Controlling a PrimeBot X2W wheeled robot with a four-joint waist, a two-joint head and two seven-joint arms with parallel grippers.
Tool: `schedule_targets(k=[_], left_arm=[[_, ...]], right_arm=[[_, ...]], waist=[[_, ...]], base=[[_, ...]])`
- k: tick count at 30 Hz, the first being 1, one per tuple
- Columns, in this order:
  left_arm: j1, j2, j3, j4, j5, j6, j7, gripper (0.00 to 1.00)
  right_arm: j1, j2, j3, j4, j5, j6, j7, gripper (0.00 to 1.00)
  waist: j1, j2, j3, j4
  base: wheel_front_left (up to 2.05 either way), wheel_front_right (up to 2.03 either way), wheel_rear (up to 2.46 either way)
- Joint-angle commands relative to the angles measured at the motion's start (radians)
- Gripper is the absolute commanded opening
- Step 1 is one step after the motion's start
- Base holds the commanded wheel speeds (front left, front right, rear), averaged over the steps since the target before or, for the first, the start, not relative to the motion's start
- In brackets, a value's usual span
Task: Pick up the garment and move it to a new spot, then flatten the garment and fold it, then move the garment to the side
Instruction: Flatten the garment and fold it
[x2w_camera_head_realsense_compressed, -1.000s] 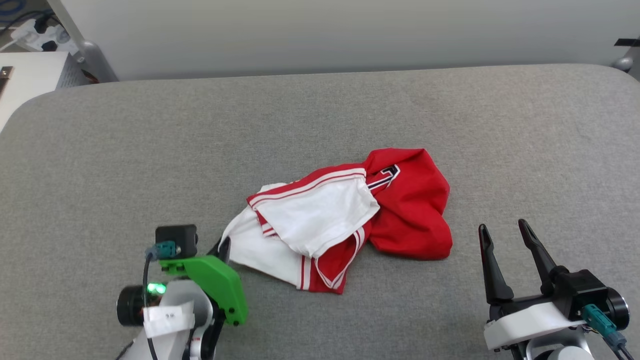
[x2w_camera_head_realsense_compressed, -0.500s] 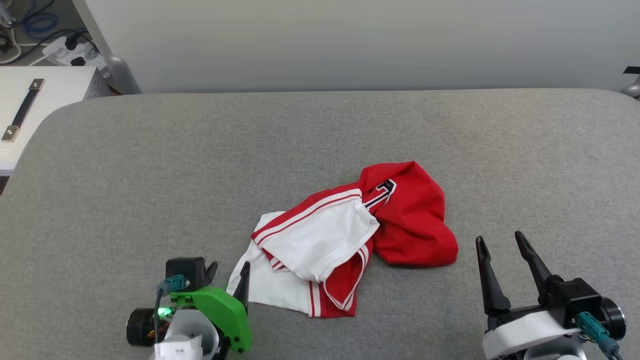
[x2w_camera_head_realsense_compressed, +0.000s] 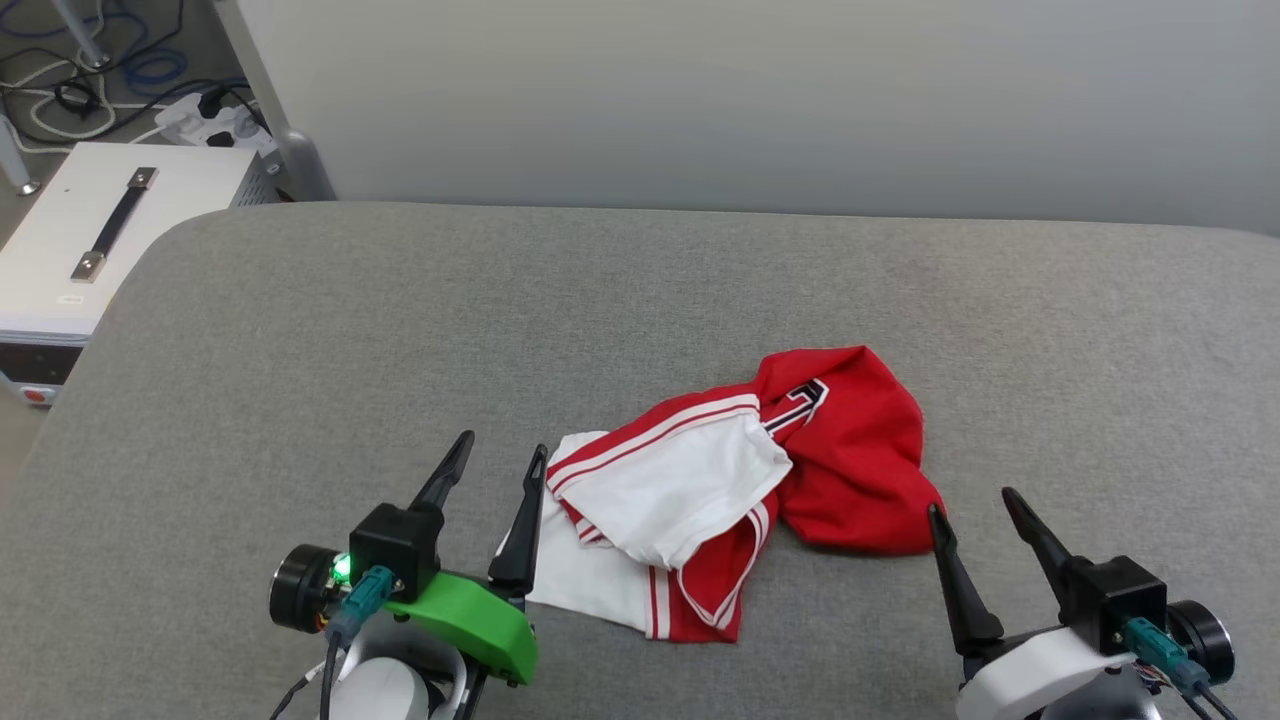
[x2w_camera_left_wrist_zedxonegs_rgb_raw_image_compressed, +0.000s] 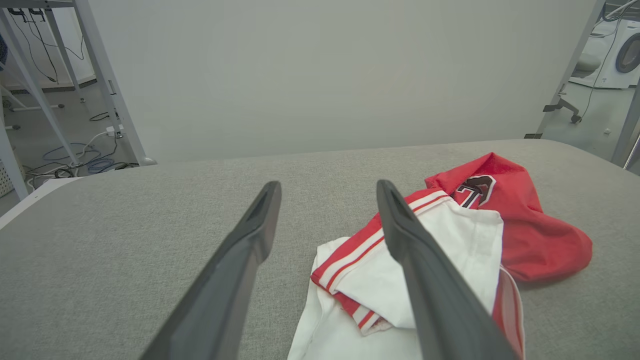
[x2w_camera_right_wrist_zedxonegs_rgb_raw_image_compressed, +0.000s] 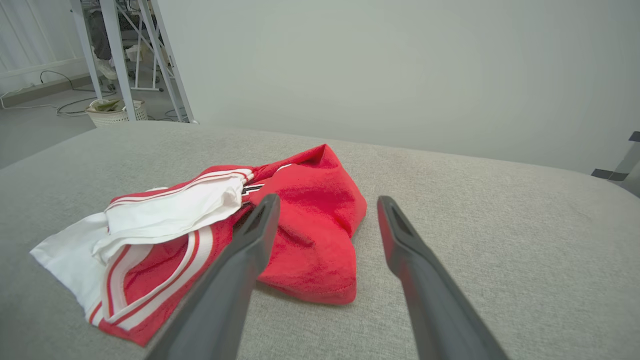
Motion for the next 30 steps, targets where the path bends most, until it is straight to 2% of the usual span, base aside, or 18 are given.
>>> schedule_targets(k=[1,4,10,16,22,30], left_arm=[[0.016,-0.004,0.007,-0.014,0.018,0.0,-0.005,1.0],[0.023,-0.016,0.019,-0.036,0.035,-0.01,-0.006,1.0],[0.015,-0.045,0.042,-0.05,0.071,-0.029,-0.006,1.0],[0.004,-0.079,0.062,-0.039,0.093,-0.051,-0.006,1.0],[-0.004,-0.105,0.076,-0.027,0.115,-0.072,-0.006,1.0],[-0.011,-0.127,0.096,-0.017,0.138,-0.091,-0.006,1.0]], right_arm=[[-0.016,-0.019,0.022,-0.012,0.02,-0.001,0.037,1.0],[-0.059,-0.062,0.082,-0.029,0.074,-0.001,0.167,1.0],[-0.203,-0.154,0.207,-0.044,0.232,-0.001,0.533,1.0],[-0.329,-0.154,0.213,0.003,0.37,-0.001,0.806,1.0],[-0.391,-0.137,0.183,0.061,0.382,-0.001,0.923,1.0],[-0.421,-0.112,0.162,0.096,0.377,-0.001,0.935,1.0]], waist=[[0.0,0.0,0.013,0.023],[0.0,0.0,0.028,0.045],[0.0,0.0,0.068,0.091],[0.0,0.0,0.092,0.136],[0.0,0.0,0.111,0.177],[0.0,0.0,0.141,0.207]], base=[[0.0,0.0,0.0],[0.0,0.0,0.0],[0.0,0.0,0.0],[0.0,0.0,0.0],[0.0,0.0,0.0],[0.0,0.0,0.0]])
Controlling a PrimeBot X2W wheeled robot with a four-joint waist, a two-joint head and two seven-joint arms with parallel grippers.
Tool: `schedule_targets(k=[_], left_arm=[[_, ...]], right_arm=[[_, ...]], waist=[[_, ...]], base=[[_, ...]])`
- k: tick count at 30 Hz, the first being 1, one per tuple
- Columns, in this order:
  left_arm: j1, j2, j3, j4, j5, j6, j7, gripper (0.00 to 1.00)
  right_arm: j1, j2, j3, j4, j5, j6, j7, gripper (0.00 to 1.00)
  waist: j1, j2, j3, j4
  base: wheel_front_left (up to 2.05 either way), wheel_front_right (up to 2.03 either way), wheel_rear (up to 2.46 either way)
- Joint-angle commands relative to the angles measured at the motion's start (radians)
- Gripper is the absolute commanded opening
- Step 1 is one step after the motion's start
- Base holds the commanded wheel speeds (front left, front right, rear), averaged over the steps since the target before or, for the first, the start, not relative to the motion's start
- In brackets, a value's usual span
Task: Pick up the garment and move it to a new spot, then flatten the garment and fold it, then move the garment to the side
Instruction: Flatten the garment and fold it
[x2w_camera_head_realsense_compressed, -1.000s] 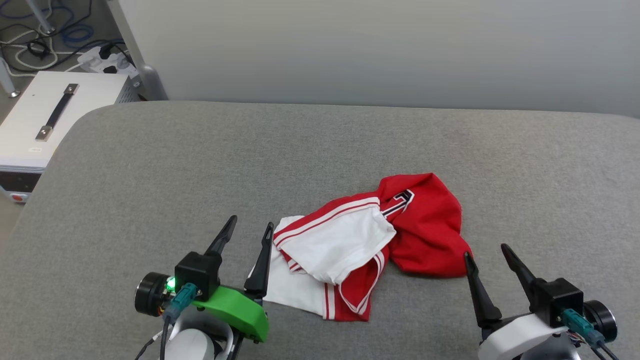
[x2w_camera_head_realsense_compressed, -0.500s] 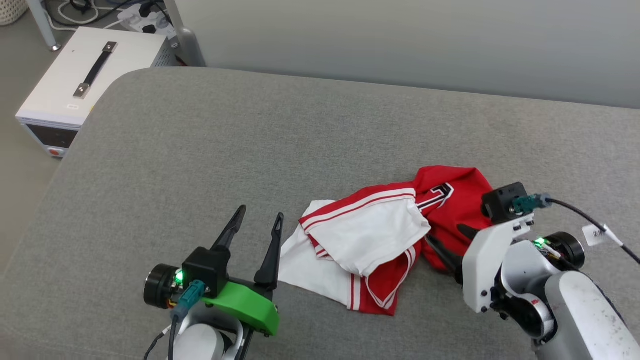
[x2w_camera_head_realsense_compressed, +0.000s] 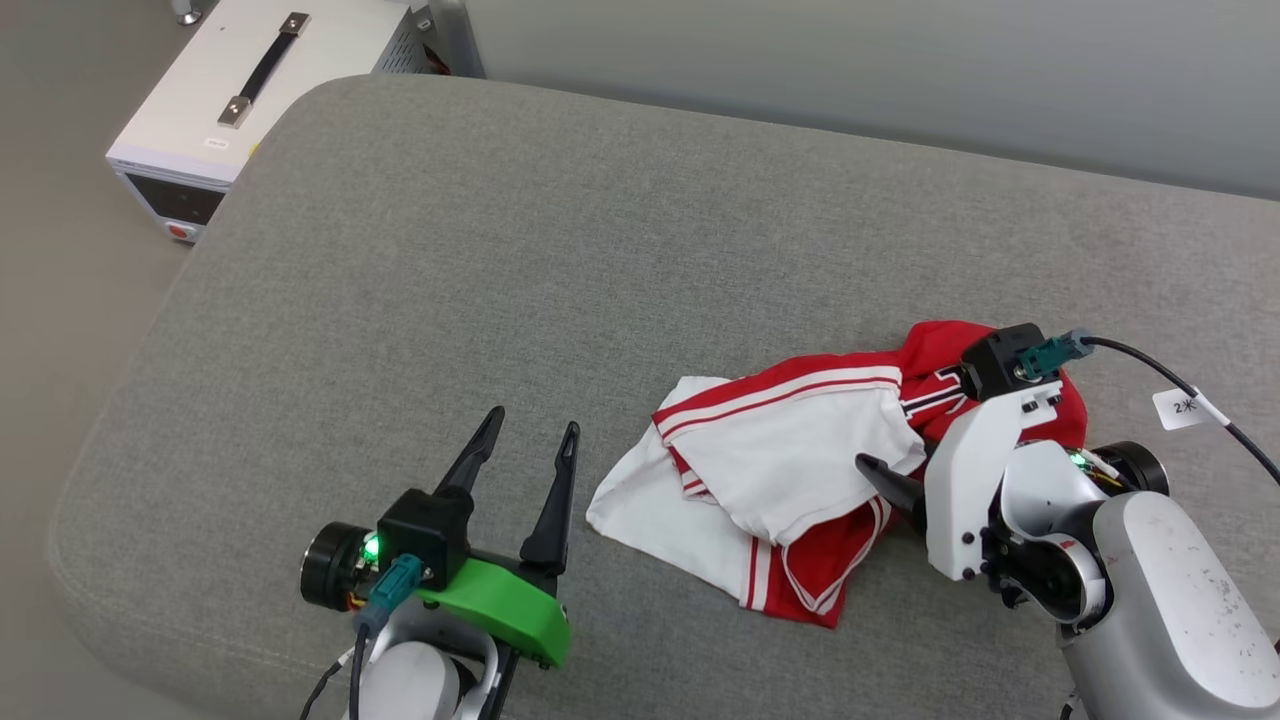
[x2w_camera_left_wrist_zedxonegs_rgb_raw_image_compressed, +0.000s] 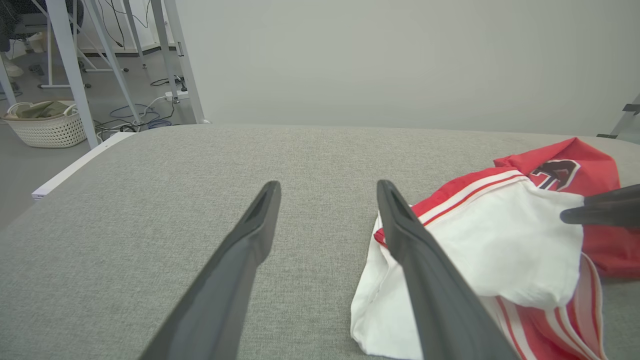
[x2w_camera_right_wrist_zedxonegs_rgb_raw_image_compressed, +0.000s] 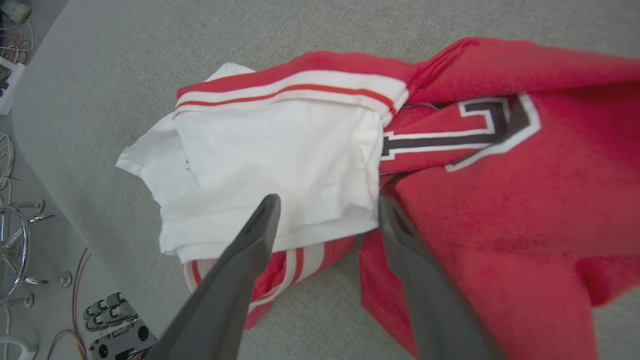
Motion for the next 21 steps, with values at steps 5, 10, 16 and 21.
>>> schedule_targets(k=[5,10,16,21], left_arm=[[-0.023,-0.016,0.011,0.009,0.022,-0.013,-0.006,1.0],[-0.023,-0.024,0.022,0.018,0.031,-0.019,-0.006,1.0],[-0.012,-0.027,0.044,0.031,0.038,-0.024,-0.006,1.0],[0.006,-0.029,0.059,0.035,0.044,-0.029,-0.006,1.0]], right_arm=[[-0.025,0.016,-0.002,0.02,0.004,-0.001,-0.018,0.47],[-0.035,0.016,0.014,0.019,0.009,-0.001,-0.059,0.0],[-0.032,-0.006,0.032,-0.03,0.029,-0.001,-0.083,0.0],[-0.009,-0.056,0.007,-0.131,0.083,-0.001,-0.049,0.0]], waist=[[0.0,0.0,0.027,0.018],[0.0,0.0,0.026,0.012],[0.0,0.0,-0.012,-0.029],[0.0,0.0,-0.056,-0.08]], base=[[0.0,0.0,0.0],[0.0,0.0,0.0],[0.0,0.0,0.0],[0.0,0.0,0.0]])
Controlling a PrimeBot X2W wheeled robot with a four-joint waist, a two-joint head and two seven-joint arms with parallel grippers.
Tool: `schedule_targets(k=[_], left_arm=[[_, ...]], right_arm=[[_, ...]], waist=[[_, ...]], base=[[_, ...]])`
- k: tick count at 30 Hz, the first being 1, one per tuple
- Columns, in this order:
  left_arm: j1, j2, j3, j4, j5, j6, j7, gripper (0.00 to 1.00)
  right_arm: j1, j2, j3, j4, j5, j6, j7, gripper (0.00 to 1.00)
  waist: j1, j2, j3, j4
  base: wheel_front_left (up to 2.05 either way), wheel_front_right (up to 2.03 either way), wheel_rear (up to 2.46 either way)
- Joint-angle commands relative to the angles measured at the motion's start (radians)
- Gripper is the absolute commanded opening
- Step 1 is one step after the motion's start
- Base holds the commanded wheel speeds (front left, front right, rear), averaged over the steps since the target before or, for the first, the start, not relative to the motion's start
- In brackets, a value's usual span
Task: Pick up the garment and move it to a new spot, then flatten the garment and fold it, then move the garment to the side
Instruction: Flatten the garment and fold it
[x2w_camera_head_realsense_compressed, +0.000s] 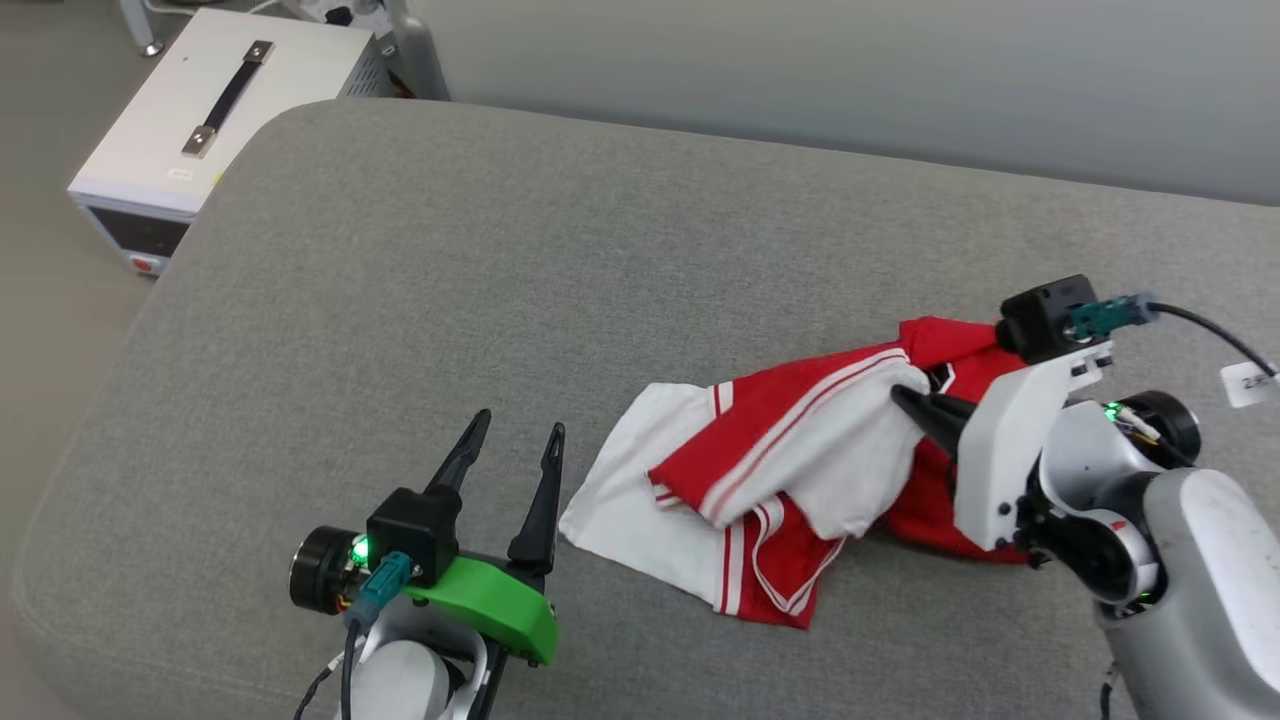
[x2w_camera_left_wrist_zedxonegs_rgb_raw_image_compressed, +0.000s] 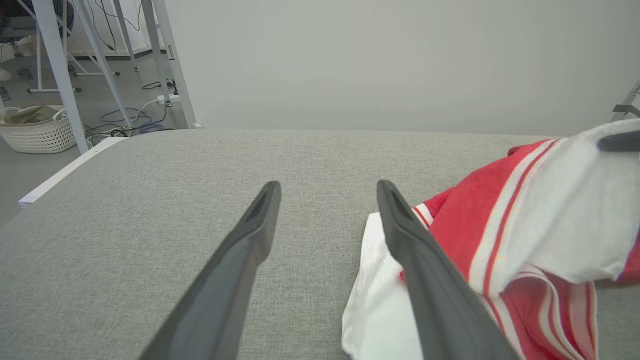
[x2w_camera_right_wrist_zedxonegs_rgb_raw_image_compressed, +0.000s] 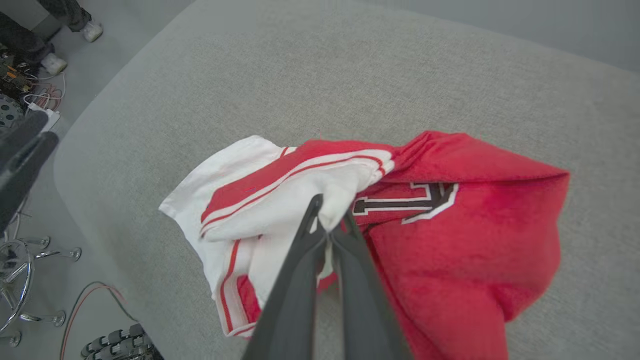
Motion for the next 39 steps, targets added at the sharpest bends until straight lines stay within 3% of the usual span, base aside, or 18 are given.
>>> schedule_targets(k=[1,13,19,25,36,39], left_arm=[[0.012,-0.003,0.007,0.002,0.009,-0.003,-0.006,1.0],[0.043,0.001,0.023,0.006,0.022,-0.013,-0.006,1.0],[0.028,-0.001,0.019,0.006,0.029,-0.019,-0.006,1.0],[0.001,-0.002,0.01,0.008,0.033,-0.024,-0.006,1.0],[-0.056,-0.001,0.009,0.014,0.039,-0.029,-0.006,1.0],[-0.061,0.001,0.012,0.015,0.04,-0.03,-0.006,1.0]], right_arm=[[0.014,-0.026,-0.013,-0.031,0.017,-0.001,0.018,0.0],[0.187,-0.272,-0.234,-0.208,0.145,-0.001,0.342,0.0],[0.221,-0.399,-0.316,-0.156,0.112,-0.001,0.368,0.0],[0.211,-0.465,-0.309,-0.029,0.03,-0.001,0.268,0.0],[0.07,-0.477,-0.181,0.279,-0.171,-0.001,-0.108,0.0],[0.024,-0.477,-0.139,0.352,-0.213,-0.001,-0.17,0.23]], waist=[[0.0,0.0,-0.041,-0.044],[0.0,0.0,-0.071,-0.153],[0.0,0.0,-0.043,-0.172],[0.0,0.0,0.011,-0.163],[0.0,0.0,0.099,-0.121],[0.0,0.0,0.105,-0.121]], base=[[0.0,0.0,0.0],[0.0,0.0,0.0],[0.0,0.0,0.0],[0.0,0.0,0.0],[0.0,0.0,0.0],[0.0,0.0,0.0]])
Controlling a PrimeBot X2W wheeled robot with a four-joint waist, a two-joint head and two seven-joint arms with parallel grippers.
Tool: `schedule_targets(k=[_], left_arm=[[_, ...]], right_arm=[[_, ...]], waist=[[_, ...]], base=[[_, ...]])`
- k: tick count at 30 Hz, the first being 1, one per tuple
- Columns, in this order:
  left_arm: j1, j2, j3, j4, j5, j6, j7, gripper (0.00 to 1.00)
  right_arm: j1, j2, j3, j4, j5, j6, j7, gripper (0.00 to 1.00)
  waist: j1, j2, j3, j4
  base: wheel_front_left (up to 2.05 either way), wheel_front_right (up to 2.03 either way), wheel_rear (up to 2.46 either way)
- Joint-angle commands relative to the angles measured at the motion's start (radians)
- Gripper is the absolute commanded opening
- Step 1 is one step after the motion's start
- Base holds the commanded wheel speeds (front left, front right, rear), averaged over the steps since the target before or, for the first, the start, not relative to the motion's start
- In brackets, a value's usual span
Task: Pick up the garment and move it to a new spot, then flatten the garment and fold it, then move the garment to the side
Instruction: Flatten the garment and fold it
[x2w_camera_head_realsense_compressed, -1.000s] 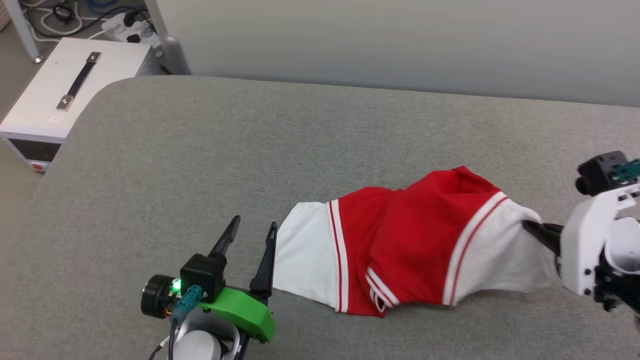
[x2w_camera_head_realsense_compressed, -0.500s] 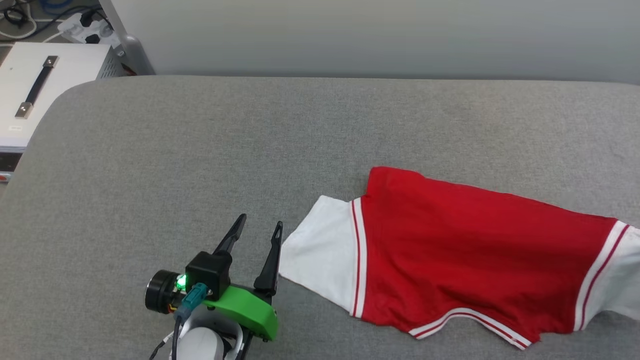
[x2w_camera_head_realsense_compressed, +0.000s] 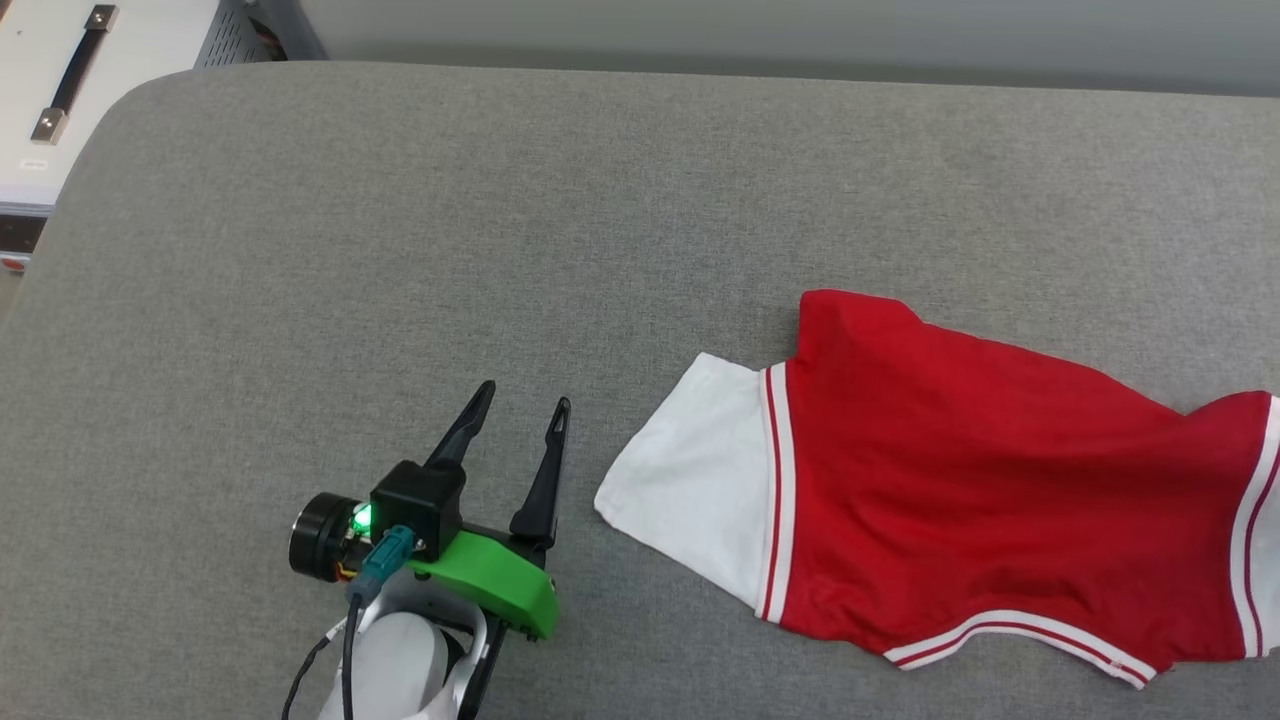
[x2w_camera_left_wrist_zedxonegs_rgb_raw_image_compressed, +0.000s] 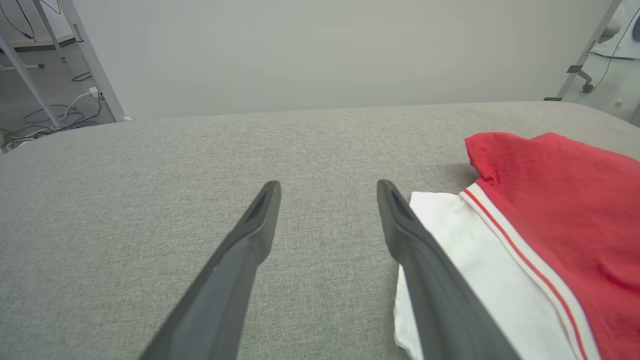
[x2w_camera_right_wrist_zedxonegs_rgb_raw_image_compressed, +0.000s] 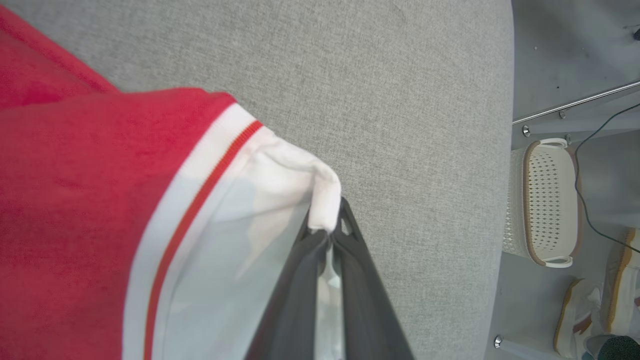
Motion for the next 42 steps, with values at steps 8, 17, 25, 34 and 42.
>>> schedule_targets(k=[8,17,25,34,42], left_arm=[[-0.017,0.001,0.01,0.012,0.011,-0.004,-0.006,1.0],[0.024,-0.005,0.025,0.016,-0.005,-0.004,-0.006,1.0],[0.065,-0.011,0.032,-0.002,-0.024,-0.004,-0.006,1.0],[0.102,-0.012,0.034,-0.018,-0.028,-0.006,-0.006,1.0],[0.148,-0.015,0.051,-0.037,-0.038,-0.007,-0.006,1.0]], right_arm=[[-0.119,0.056,0.025,0.145,-0.046,-0.001,-0.158,1.0],[-0.124,0.126,-0.03,0.06,0.053,-0.001,-0.343,1.0],[0.04,0.24,-0.157,-0.194,0.116,-0.001,-0.486,1.0],[0.279,0.424,-0.246,-0.433,0.058,-0.001,-0.601,1.0],[0.383,0.555,-0.254,-0.485,-0.007,-0.001,-0.659,1.0]], waist=[[0.0,-0.0001,-0.025,-0.013],[0.0,-0.0001,-0.121,-0.054],[0.0,-0.0001,-0.17,-0.078],[0.0,-0.0001,-0.188,-0.084],[0.0,-0.0001,-0.188,-0.09]], base=[[0.0,0.0,0.0],[0.0,0.0,0.0],[0.0,0.0,0.0],[0.0,0.0,0.0],[0.0,0.0,0.0]])
